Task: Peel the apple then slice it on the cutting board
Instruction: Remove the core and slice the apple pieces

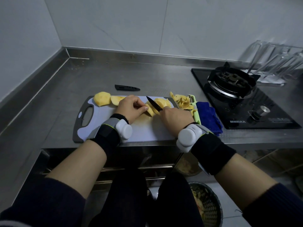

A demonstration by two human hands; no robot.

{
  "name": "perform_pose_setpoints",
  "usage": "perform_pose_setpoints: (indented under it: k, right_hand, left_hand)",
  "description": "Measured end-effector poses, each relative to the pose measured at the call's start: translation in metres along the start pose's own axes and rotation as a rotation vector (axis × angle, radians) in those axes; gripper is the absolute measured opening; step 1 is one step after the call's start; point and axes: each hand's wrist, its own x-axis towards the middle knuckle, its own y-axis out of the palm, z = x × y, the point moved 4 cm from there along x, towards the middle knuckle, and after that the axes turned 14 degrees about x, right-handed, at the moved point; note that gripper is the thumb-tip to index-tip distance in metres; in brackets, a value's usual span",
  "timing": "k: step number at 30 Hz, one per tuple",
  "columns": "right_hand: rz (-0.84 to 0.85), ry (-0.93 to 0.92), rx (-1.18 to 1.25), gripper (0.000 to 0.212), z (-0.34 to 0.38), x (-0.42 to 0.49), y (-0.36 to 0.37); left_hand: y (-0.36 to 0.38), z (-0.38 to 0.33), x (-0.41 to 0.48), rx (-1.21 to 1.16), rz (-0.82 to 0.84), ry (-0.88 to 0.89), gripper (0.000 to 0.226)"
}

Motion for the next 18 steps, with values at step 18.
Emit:
perform_pose_setpoints:
  k: [18]
  right_hand:
    - [0.049, -0.008, -0.053, 0.022, 0.014, -0.004, 0.008]
  left_hand:
    - [0.000, -0.001, 0.000, 0.009, -0.012, 0.005, 0.016]
